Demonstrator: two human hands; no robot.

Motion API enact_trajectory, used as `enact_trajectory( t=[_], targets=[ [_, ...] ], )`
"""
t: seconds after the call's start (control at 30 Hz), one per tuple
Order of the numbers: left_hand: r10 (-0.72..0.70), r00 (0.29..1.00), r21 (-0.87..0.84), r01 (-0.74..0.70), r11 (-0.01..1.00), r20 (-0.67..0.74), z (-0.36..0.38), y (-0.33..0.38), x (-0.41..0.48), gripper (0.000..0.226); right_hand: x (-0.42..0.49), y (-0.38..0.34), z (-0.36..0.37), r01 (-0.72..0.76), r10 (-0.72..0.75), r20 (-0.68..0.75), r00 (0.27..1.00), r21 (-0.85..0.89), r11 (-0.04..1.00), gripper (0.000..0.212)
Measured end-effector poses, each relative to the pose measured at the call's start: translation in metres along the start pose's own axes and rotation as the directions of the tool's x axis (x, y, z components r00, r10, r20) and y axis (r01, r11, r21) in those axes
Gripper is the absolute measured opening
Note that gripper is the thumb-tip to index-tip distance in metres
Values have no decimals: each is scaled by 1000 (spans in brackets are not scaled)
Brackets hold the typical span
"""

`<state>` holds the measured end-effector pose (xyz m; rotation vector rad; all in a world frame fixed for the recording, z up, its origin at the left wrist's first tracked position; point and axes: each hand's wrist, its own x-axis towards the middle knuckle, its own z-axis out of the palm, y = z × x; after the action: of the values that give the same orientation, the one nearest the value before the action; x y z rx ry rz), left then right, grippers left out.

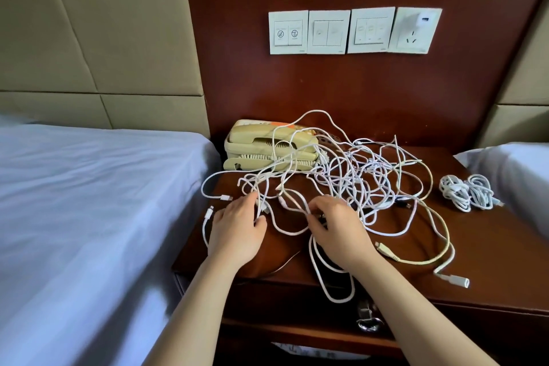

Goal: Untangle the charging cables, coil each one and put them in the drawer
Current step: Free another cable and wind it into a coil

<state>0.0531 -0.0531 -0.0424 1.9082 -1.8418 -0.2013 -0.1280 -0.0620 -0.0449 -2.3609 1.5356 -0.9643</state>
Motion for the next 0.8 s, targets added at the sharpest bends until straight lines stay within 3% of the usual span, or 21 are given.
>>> enact_trajectory(
  t=[0.13, 0.27, 0.4, 0.57, 0.63, 0.73, 0.8],
  targets=[
    [18, 1000, -68, -17, 998, 16, 0, 9, -6, 51, 7, -4, -12, -112, 135, -86, 987, 229, 967, 11],
    [-51, 996, -69, 46, 997, -73, 1, 14, -13, 37, 6, -7, -31, -128, 210, -153, 966, 424, 897, 14],
    [-83, 981, -1, 84, 996, -174, 1, 16, -19, 55, 1, -2, -47, -136, 281, -202, 938, 532, 836, 13],
    [99, 930, -183, -173, 968, -353, 3, 29, -25, 35, -11, 6, -57, -154, 193, -58, 980, 399, 904, 25],
    [187, 907, -180, -270, 946, -377, 5, 38, -26, 43, -13, 10, -58, -138, 161, -48, 986, 315, 939, 25],
    [367, 889, -63, -397, 916, -274, 10, 54, -26, 60, -11, 14, -53, -122, 143, -86, 986, 214, 969, 23],
    [415, 894, 21, -418, 908, -168, 16, 66, -23, 66, -7, 16, -45, -84, 95, -70, 993, 143, 986, 23]
  ],
)
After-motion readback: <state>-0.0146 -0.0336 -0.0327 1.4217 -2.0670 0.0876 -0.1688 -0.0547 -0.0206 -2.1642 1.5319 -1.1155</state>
